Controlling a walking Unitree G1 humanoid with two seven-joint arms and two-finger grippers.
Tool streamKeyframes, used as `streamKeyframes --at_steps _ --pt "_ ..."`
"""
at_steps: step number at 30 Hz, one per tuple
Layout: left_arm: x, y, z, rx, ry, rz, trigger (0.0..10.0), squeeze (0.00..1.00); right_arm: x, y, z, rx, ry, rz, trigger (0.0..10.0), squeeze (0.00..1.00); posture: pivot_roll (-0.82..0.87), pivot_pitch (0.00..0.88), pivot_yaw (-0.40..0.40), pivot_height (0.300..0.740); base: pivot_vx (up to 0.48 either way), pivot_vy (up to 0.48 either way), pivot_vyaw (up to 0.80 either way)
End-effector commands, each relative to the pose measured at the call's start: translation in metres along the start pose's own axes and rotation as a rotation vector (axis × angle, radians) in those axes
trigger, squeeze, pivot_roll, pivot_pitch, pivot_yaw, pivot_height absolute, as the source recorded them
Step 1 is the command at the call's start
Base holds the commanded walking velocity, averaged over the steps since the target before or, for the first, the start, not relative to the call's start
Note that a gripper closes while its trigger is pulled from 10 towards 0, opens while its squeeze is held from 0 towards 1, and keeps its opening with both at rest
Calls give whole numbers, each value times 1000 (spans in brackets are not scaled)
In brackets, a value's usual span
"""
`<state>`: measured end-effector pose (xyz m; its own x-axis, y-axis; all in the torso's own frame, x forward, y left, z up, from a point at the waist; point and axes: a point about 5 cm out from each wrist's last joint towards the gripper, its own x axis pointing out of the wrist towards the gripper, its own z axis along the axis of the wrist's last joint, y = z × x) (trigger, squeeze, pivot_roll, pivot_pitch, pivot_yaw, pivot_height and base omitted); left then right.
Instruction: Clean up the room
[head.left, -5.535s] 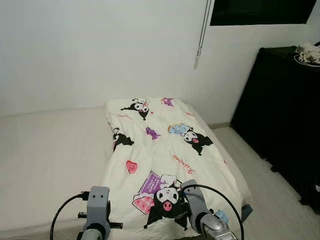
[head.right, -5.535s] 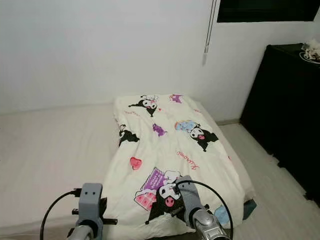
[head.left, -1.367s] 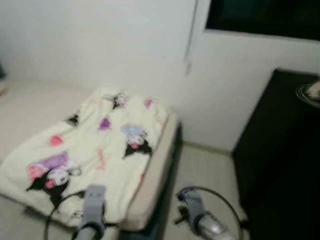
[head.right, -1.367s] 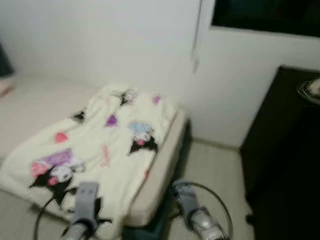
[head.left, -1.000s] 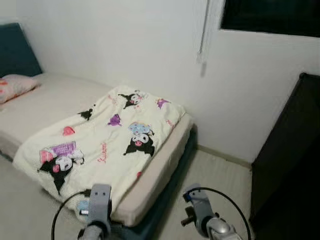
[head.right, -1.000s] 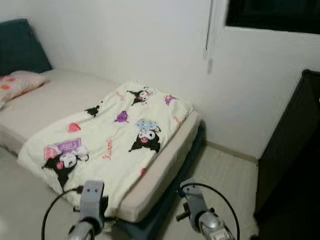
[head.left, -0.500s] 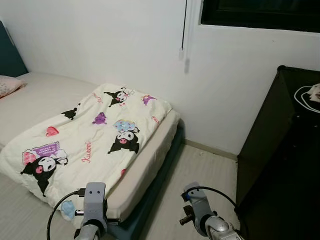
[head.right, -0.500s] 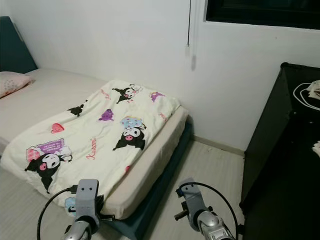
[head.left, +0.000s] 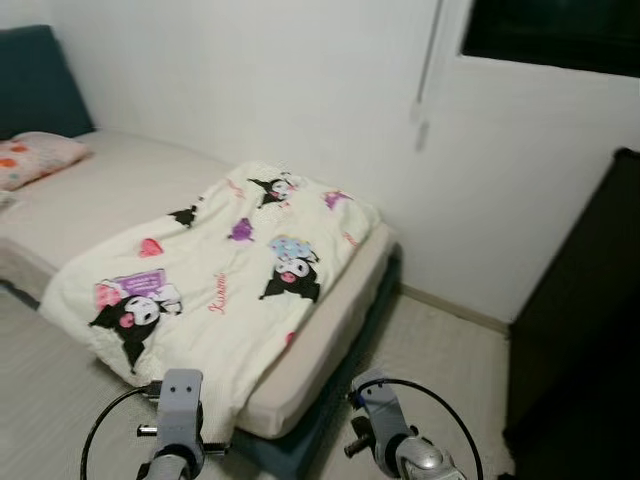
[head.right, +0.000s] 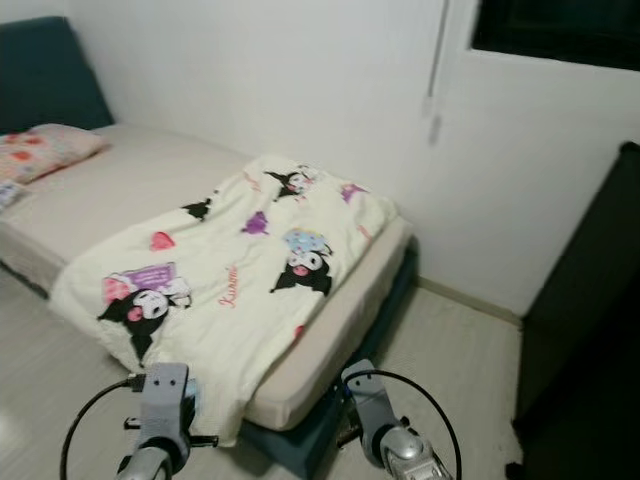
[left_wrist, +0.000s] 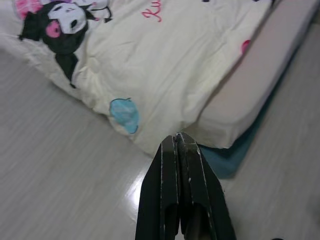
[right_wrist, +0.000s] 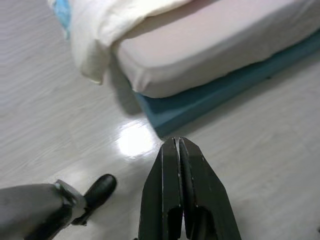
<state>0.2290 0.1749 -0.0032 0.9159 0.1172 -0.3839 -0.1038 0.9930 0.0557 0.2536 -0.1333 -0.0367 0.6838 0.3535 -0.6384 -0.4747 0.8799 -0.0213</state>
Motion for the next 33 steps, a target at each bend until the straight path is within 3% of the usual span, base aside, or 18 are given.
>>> streamKeyframes --at_steps 1,13,19,33 --pt "-1 -4 0 -14 -6 -7 10000 0 0 1 3 -11 -20 5 10000 0 -70 0 -25 740 0 0 800" --pt "-2 -10 -1 -57 37 -20 10000 0 1 0 10 -1 -63 3 10000 0 -71 0 -21 740 0 0 800" --pt "-5 -20 1 15 7 -84 10000 0 1 0 12 -3 -71 7 10000 0 -74 0 -18 740 0 0 800" --pt "-4 -21 4 5 11 -95 10000 0 0 -3 14 -14 -88 -3 10000 0 -77 0 -13 740 0 0 800"
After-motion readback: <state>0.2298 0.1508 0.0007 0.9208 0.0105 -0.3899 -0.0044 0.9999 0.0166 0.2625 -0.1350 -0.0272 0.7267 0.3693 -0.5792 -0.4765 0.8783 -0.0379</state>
